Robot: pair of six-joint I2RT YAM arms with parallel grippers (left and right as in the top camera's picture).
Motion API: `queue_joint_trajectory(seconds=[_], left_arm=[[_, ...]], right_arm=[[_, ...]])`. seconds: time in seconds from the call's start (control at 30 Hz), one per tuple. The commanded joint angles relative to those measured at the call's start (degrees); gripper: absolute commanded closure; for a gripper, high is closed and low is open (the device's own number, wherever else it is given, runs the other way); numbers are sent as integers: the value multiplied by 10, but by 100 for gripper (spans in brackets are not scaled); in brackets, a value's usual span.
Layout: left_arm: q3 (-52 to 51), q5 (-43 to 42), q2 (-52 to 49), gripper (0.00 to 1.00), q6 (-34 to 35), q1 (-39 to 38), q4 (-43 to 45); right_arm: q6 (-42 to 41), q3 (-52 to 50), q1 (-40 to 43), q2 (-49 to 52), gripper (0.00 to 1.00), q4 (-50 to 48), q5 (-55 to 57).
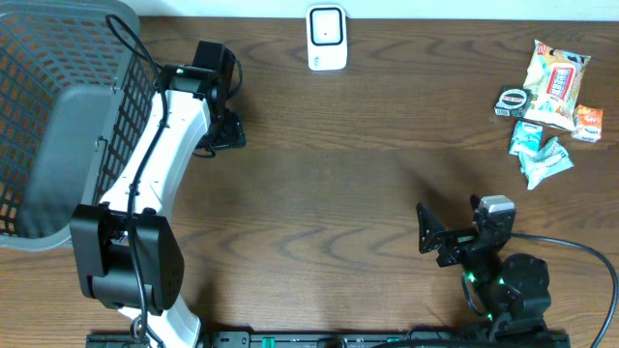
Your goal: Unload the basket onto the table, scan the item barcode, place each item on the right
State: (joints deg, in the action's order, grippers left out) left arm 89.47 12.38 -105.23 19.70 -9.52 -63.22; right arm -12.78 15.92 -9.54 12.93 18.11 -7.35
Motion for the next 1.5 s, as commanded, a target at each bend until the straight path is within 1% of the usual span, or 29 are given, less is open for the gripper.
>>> queue_joint_trajectory(seconds=[0.0, 0.57, 0.93, 1.17, 1.33, 1.47], left_arm=[[-1, 7, 5, 2, 6, 2, -4], [-1, 7, 5, 2, 6, 2, -4], [-1, 7, 5, 2, 6, 2, -4], [-1, 7, 5, 2, 6, 2, -4], [-1, 7, 5, 2, 6, 2, -4], [-1, 7, 5, 2, 6, 2, -4]], right_arm=[[19, -17, 8, -27, 1, -17, -11], [29, -37, 47, -97, 1, -23, 0], [83, -37, 53, -116, 1, -23, 18], [98, -38, 55, -126, 1, -28, 19], [99, -56, 58, -126, 1, -71, 19], [99, -104, 58, -126, 1, -154, 18]])
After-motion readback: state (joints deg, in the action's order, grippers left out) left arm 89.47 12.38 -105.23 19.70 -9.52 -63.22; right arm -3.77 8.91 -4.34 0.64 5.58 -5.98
